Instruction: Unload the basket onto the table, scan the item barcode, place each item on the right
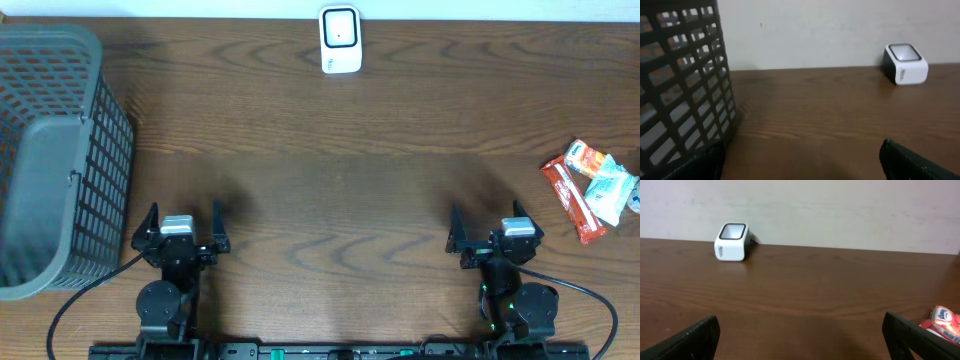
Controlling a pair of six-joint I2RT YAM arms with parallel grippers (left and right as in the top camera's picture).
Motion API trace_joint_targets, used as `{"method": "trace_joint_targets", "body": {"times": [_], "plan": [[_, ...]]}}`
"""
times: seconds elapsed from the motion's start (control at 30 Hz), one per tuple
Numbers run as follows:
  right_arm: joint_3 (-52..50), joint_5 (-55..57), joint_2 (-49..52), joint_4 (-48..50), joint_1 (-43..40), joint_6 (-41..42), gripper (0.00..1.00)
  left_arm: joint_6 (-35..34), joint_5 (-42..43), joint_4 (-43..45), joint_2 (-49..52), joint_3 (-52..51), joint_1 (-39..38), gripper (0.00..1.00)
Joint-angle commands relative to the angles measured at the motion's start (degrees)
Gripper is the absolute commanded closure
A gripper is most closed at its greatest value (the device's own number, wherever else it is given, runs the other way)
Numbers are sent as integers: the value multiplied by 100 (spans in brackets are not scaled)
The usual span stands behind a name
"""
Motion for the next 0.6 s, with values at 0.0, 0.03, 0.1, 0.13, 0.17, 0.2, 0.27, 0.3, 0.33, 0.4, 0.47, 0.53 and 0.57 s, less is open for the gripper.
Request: {"method": "trace_joint_targets", "body": {"times": [0.0, 0.03, 0.1, 0.13, 0.17, 0.2, 0.27, 0.3, 0.33, 0.4, 0.47, 0.53, 0.57], "plan": [[-7, 33, -26, -24, -50, -22, 1, 341, 26, -369, -50, -39, 39, 2], [-7, 33, -26, -24, -50, -22, 1, 341, 26, -367, -50, -39, 52, 2], [-7, 33, -26, -24, -50, -22, 1, 341, 26, -369, -50, -39, 74, 2], [-7, 31, -26, -24, -50, -22, 1, 337, 31, -369, -50, -39, 87, 2], [-7, 33, -26, -24, -50, -22, 1, 334, 48, -367, -50, -39, 90, 2], [-7, 33, -26, -24, -50, -22, 1, 332, 90, -367, -50, -39, 90, 2], [-7, 33, -26, -24, -50, -22, 1, 332, 155, -374, -50, -39, 90, 2], [-7, 33, -26, -24, -50, -22, 1, 334, 155, -374, -50, -39, 90, 2], [-7, 31, -26, -24, -50, -22, 1, 337, 155, -372, -50, -39, 90, 2], [-7, 33, -26, -24, -50, -22, 1, 339, 153, -374, -50, -39, 90, 2], [-7, 33, -26, -24, -50, -22, 1, 337, 153, -374, -50, -39, 90, 2], [-7, 33, -26, -24, -50, -22, 1, 323, 157, -374, -50, -39, 90, 2], [-7, 33, -26, -24, -50, -22, 1, 291, 155, -374, -50, -39, 90, 2]]}}
